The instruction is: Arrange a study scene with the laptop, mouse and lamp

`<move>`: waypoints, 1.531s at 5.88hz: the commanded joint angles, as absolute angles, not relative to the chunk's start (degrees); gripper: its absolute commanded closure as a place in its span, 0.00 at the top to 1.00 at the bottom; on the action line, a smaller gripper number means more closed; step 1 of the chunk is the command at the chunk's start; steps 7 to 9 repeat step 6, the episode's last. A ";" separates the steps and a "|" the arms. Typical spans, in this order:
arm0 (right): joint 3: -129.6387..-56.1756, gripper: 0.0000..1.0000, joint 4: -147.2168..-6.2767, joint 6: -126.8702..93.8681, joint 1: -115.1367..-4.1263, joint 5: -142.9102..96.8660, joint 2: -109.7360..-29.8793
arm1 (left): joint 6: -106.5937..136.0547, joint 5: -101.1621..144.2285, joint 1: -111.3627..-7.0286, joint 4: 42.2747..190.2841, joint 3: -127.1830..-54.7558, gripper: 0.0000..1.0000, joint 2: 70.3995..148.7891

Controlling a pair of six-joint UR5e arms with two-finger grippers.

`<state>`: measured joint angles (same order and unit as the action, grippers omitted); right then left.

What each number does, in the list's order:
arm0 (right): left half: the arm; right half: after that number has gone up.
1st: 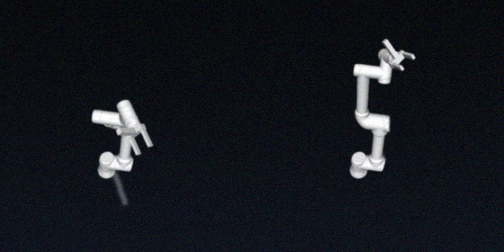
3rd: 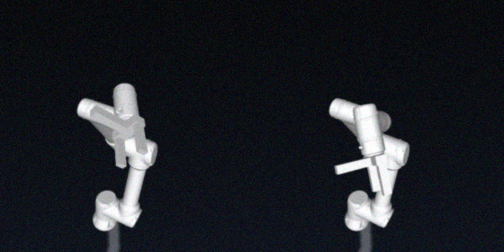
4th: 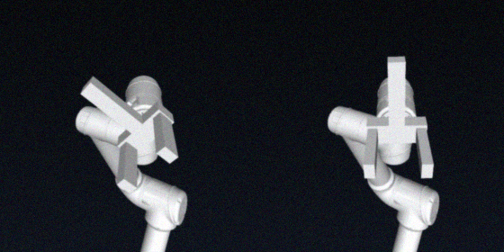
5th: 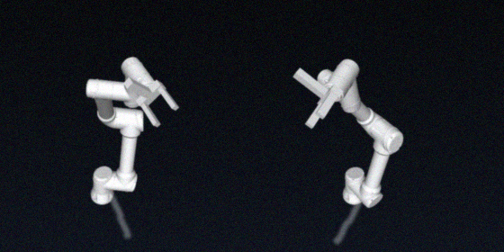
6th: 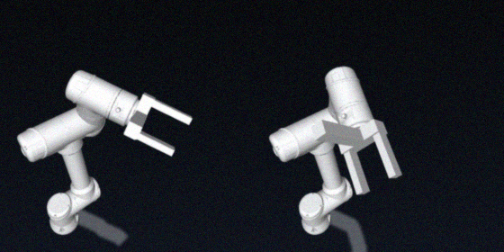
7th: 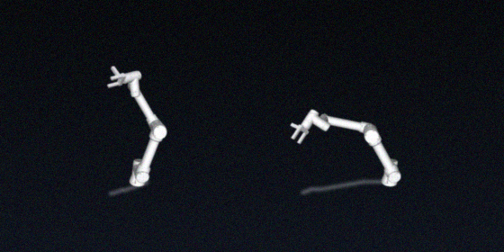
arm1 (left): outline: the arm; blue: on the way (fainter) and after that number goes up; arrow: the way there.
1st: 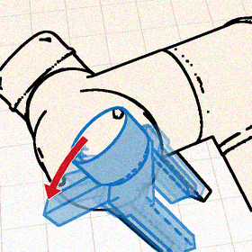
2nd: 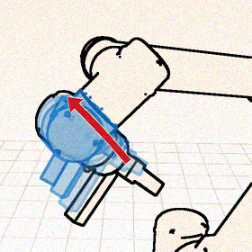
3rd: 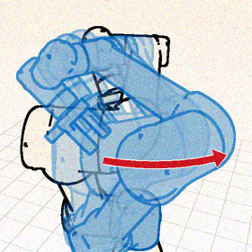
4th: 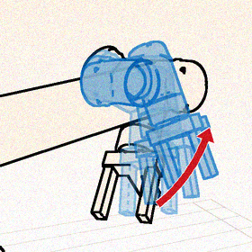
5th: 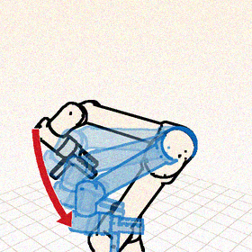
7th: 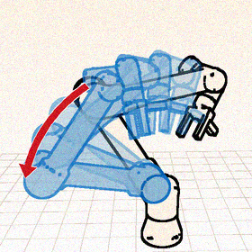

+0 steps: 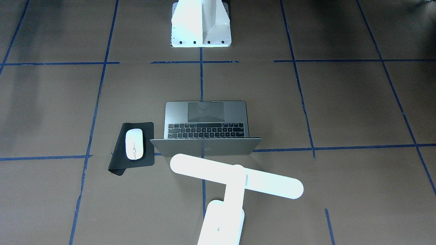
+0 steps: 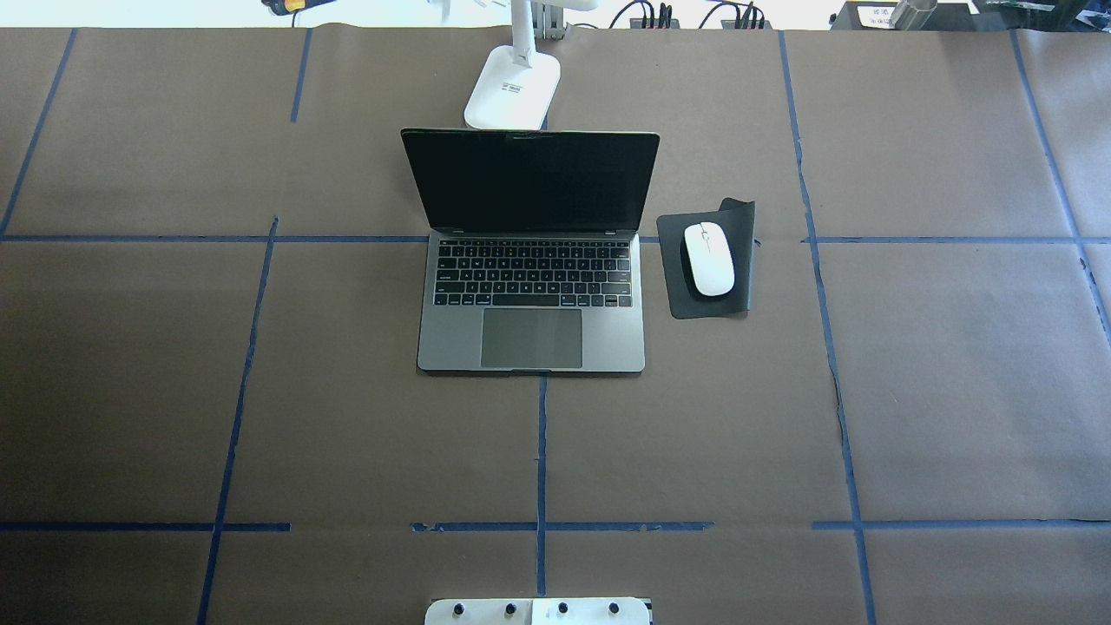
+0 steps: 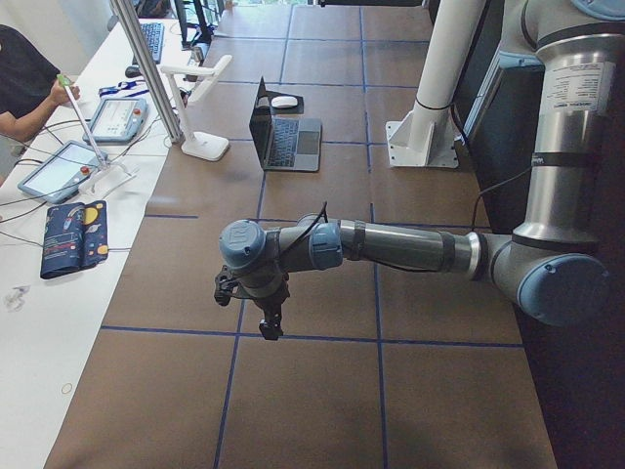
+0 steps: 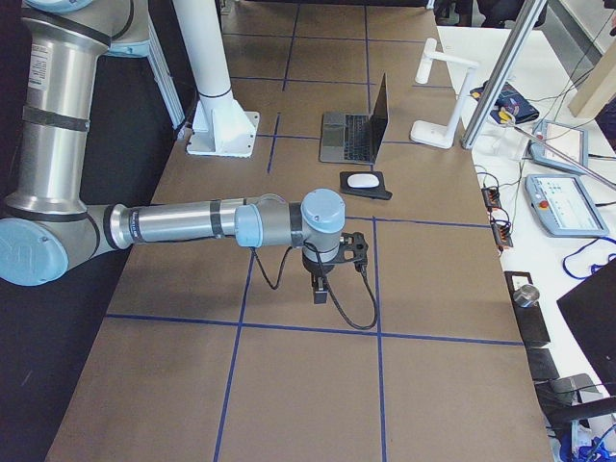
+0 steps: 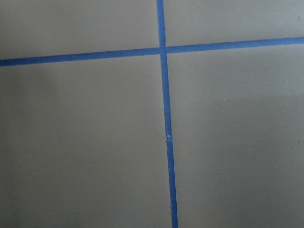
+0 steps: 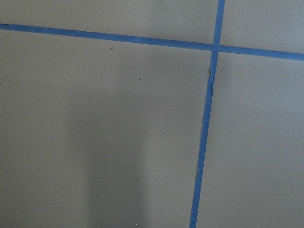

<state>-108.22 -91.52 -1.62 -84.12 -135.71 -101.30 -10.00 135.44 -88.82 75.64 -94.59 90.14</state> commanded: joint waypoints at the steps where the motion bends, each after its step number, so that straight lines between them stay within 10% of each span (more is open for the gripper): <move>1: -108.28 1.00 -91.49 -1.76 -84.11 -135.70 -101.25 | -10.02 135.18 -88.77 76.38 -95.01 1.00 89.30; 9: -104.77 1.00 -91.67 -1.14 -84.55 -135.00 -98.17 | -10.28 135.62 -88.68 76.29 -97.89 1.00 90.09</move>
